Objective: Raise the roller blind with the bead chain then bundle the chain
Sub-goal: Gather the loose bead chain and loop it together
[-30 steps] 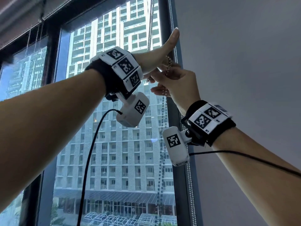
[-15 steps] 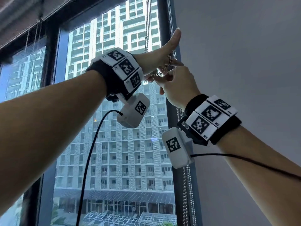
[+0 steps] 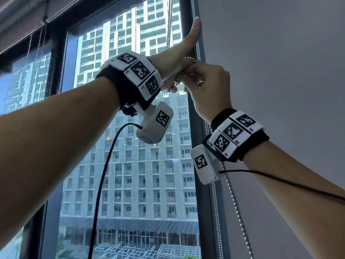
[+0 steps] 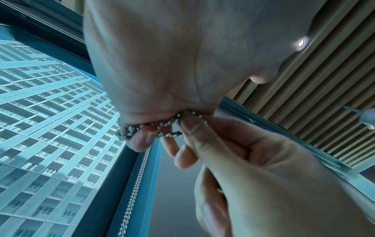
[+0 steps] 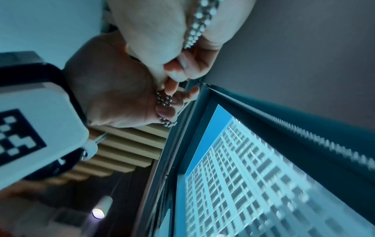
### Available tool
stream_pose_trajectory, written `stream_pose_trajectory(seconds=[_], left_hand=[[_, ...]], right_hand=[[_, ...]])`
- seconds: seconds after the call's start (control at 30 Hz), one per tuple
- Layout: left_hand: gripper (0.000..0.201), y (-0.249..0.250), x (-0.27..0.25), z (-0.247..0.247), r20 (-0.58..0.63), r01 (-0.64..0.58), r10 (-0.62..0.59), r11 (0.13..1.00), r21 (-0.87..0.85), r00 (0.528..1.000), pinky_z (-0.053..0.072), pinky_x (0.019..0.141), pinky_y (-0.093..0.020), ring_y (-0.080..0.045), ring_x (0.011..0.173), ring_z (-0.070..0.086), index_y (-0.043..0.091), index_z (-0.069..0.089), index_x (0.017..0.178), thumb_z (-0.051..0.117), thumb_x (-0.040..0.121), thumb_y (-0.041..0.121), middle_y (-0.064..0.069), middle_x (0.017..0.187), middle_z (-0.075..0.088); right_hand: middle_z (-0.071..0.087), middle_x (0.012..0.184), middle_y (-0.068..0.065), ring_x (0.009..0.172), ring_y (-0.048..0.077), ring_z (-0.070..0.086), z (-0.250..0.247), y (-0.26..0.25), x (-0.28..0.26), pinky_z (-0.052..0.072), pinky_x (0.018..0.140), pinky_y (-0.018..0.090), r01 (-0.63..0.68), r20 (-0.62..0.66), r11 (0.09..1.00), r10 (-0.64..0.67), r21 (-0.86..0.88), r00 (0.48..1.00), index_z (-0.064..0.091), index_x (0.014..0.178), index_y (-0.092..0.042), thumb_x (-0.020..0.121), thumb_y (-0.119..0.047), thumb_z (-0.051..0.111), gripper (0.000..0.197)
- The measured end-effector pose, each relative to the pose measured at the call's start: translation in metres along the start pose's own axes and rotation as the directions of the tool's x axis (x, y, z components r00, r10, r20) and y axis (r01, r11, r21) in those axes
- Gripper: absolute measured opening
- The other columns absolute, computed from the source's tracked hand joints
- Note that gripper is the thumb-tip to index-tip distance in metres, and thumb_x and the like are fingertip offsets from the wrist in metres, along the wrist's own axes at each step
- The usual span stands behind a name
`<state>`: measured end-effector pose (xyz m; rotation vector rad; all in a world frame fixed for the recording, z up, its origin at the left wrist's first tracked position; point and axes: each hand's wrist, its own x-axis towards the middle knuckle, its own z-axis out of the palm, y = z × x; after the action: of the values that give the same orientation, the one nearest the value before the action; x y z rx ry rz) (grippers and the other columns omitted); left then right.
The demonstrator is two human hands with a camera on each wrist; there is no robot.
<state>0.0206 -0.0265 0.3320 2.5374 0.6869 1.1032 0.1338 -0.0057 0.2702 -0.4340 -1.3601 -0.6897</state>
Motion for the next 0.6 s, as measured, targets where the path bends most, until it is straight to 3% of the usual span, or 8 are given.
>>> stream_pose_trajectory(seconds=[0.1, 0.13, 0.2, 0.27, 0.33, 0.4, 0.5, 0.6], left_hand=[[0.116, 0.004, 0.000, -0.001, -0.008, -0.008, 0.008, 0.997, 0.073, 1.000, 0.035, 0.069, -0.034, -0.028, 0.077, 0.044, 0.006, 0.037, 0.142, 0.008, 0.066, 0.089, -0.012, 0.088, 0.060], [0.110, 0.006, 0.001, -0.001, -0.022, -0.014, 0.016, 0.998, 0.069, 1.000, 0.040, 0.076, -0.031, -0.027, 0.082, 0.055, 0.010, 0.030, 0.147, 0.005, 0.070, 0.085, -0.010, 0.093, 0.067], [0.102, 0.009, 0.000, 0.002, -0.045, -0.038, 0.040, 0.999, 0.038, 0.998, 0.043, 0.093, -0.038, -0.026, 0.102, 0.065, 0.016, 0.024, 0.150, 0.005, 0.074, 0.082, -0.010, 0.112, 0.069], [0.095, 0.013, -0.004, 0.007, -0.070, -0.069, 0.069, 0.998, 0.010, 0.995, 0.043, 0.094, -0.040, -0.024, 0.104, 0.061, 0.020, 0.028, 0.147, 0.008, 0.076, 0.080, -0.016, 0.118, 0.062], [0.091, 0.014, -0.007, 0.011, -0.055, -0.069, 0.069, 0.998, 0.008, 0.996, 0.040, 0.096, -0.043, -0.024, 0.106, 0.054, 0.018, 0.041, 0.136, 0.008, 0.077, 0.080, -0.024, 0.123, 0.060], [0.081, 0.013, -0.010, 0.014, -0.068, -0.081, 0.082, 0.996, 0.021, 0.994, 0.041, 0.085, -0.041, -0.026, 0.107, 0.054, 0.023, 0.038, 0.135, 0.006, 0.082, 0.075, -0.021, 0.127, 0.060], [0.077, 0.014, -0.013, 0.014, -0.088, -0.090, 0.092, 0.995, 0.031, 0.992, 0.042, 0.072, -0.032, -0.020, 0.091, 0.066, 0.033, 0.001, 0.151, 0.006, 0.085, 0.073, -0.005, 0.120, 0.065], [0.073, 0.019, -0.014, 0.017, -0.073, -0.099, 0.102, 0.994, 0.046, 0.992, 0.048, 0.066, -0.028, -0.008, 0.090, 0.066, 0.034, -0.010, 0.150, 0.002, 0.087, 0.070, 0.001, 0.121, 0.066]], right_hand=[[0.067, 0.065, -0.011, 0.058, 0.009, 0.064, 0.006, 0.000, 0.001, 0.052, 0.065, 0.024, -0.017, -0.083, 1.000, 0.018, 0.016, 0.996, 0.076, 0.075, -0.011, 0.081, -0.019, 0.071, 0.012], [0.070, 0.067, -0.009, 0.059, 0.010, 0.065, 0.008, 0.001, 0.001, 0.053, 0.065, 0.024, -0.028, -0.113, 0.999, 0.030, 0.018, 0.993, 0.076, 0.075, -0.011, 0.080, -0.020, 0.072, 0.011], [0.073, 0.070, -0.006, 0.059, 0.009, 0.066, 0.012, 0.001, 0.002, 0.055, 0.065, 0.027, -0.067, -0.171, 0.998, 0.069, 0.019, 0.983, 0.076, 0.074, -0.012, 0.078, -0.020, 0.073, 0.009], [0.070, 0.067, -0.008, 0.058, 0.006, 0.065, 0.015, 0.001, 0.002, 0.053, 0.063, 0.023, -0.132, -0.222, 0.990, 0.139, 0.046, 0.965, 0.069, 0.072, -0.011, 0.075, -0.017, 0.076, 0.010], [0.065, 0.069, -0.009, 0.061, 0.005, 0.065, 0.017, 0.002, 0.003, 0.047, 0.057, 0.010, -0.240, -0.255, 0.961, 0.268, 0.135, 0.929, 0.054, 0.075, -0.013, 0.070, -0.015, 0.082, 0.028], [0.066, 0.076, -0.005, 0.067, 0.009, 0.068, 0.018, 0.005, 0.007, 0.046, 0.053, 0.007, -0.353, -0.220, 0.912, 0.396, 0.210, 0.891, 0.048, 0.077, -0.015, 0.066, -0.017, 0.086, 0.039], [0.073, 0.081, 0.005, 0.072, 0.022, 0.073, 0.025, 0.009, 0.012, 0.058, 0.060, 0.027, -0.503, -0.103, 0.799, 0.560, 0.330, 0.822, 0.063, 0.082, -0.012, 0.057, -0.024, 0.085, 0.035], [0.071, 0.074, 0.008, 0.057, 0.021, 0.065, 0.026, 0.011, 0.013, 0.045, 0.047, 0.024, -0.584, -0.010, 0.731, 0.628, 0.352, 0.779, 0.070, 0.082, -0.001, 0.062, -0.027, 0.080, 0.034]])
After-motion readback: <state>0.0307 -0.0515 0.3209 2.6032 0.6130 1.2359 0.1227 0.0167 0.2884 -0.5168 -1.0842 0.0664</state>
